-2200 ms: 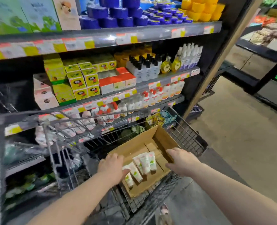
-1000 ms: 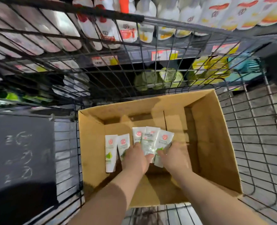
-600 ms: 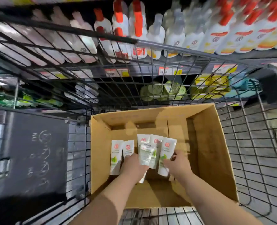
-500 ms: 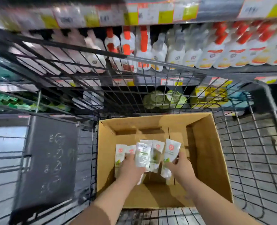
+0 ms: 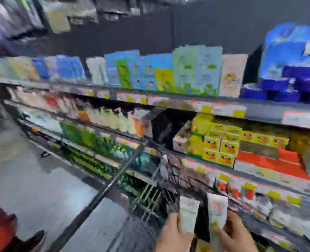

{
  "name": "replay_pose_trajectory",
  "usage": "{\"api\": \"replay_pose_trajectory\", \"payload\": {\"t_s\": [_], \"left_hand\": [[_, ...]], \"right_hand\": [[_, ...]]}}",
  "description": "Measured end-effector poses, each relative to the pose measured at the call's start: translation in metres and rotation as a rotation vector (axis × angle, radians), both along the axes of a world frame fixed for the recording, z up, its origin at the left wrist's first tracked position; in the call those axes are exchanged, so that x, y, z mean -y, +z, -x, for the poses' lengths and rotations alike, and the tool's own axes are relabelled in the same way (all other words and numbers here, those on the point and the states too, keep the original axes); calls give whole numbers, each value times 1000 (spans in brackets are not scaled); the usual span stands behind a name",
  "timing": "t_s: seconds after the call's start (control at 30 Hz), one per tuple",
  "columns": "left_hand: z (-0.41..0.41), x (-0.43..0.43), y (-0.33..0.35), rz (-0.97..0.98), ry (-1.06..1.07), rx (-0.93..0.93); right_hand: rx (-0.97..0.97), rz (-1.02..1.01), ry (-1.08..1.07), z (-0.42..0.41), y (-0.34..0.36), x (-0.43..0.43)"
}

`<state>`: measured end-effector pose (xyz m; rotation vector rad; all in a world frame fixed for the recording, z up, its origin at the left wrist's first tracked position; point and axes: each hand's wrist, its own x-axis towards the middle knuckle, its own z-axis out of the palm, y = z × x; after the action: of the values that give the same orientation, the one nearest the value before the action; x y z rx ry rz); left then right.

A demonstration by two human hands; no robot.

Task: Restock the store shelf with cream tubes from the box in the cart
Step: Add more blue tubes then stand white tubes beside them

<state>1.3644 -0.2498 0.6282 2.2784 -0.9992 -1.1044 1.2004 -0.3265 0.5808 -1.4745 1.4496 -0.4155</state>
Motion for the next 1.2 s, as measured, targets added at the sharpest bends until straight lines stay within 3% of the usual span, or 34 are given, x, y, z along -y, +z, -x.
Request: {"api": "replay_pose_trajectory", "payload": {"t_s": [0.1, 0.2, 0.33, 0.57, 0.8, 1.2], "left_hand": [[-54, -21, 60, 197, 115, 137], [-113, -46, 103, 323, 186, 105], [-187, -106, 148, 446, 259, 176], [-309, -238, 186, 649, 399, 235], [-390, -330, 201, 705, 459, 285], [-485, -301, 198, 771, 415, 178]], "right_hand": [[23, 105, 195, -66, 65, 7], [145, 347, 200, -131, 154, -22], [214, 464, 327, -212, 207, -66], [342, 438, 445, -338, 254, -171], [407, 405, 504, -426, 276, -261], [283, 568, 493, -518, 299, -234]]}}
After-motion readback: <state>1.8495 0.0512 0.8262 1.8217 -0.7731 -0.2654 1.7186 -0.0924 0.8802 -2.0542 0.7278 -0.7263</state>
